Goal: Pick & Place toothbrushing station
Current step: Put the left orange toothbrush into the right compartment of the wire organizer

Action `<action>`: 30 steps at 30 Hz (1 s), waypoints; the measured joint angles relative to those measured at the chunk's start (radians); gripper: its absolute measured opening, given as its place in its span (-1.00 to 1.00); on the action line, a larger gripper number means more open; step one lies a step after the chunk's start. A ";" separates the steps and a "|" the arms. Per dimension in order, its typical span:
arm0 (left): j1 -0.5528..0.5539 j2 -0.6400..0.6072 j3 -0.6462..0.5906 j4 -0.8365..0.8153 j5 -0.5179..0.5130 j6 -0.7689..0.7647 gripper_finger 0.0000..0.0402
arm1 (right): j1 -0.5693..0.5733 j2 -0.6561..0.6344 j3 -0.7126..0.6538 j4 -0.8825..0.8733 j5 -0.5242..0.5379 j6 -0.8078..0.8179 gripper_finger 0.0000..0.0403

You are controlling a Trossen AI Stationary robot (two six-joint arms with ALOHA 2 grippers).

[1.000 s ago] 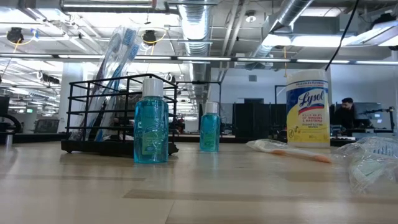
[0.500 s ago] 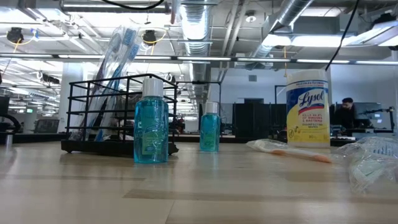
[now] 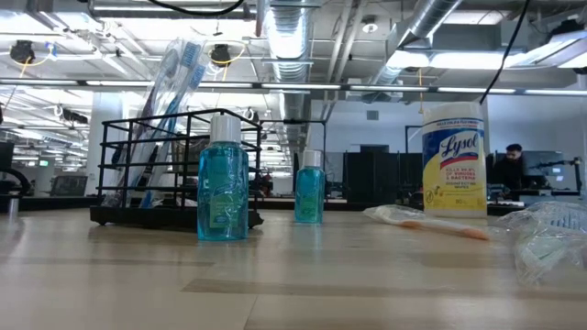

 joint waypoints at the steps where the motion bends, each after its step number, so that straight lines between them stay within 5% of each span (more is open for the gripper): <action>1: 0.000 0.000 0.000 -0.001 -0.003 0.000 -0.85 | 0.000 0.000 0.000 0.000 0.009 0.000 -0.95; 14: -0.003 -0.065 -0.002 -0.054 -0.008 -0.022 -0.64 | 0.009 0.000 0.002 -0.003 0.020 -0.011 -0.99; 30: -0.056 -0.250 -0.057 -0.129 -0.009 -0.020 -0.65 | 0.012 0.000 -0.023 -0.022 0.072 0.092 -1.00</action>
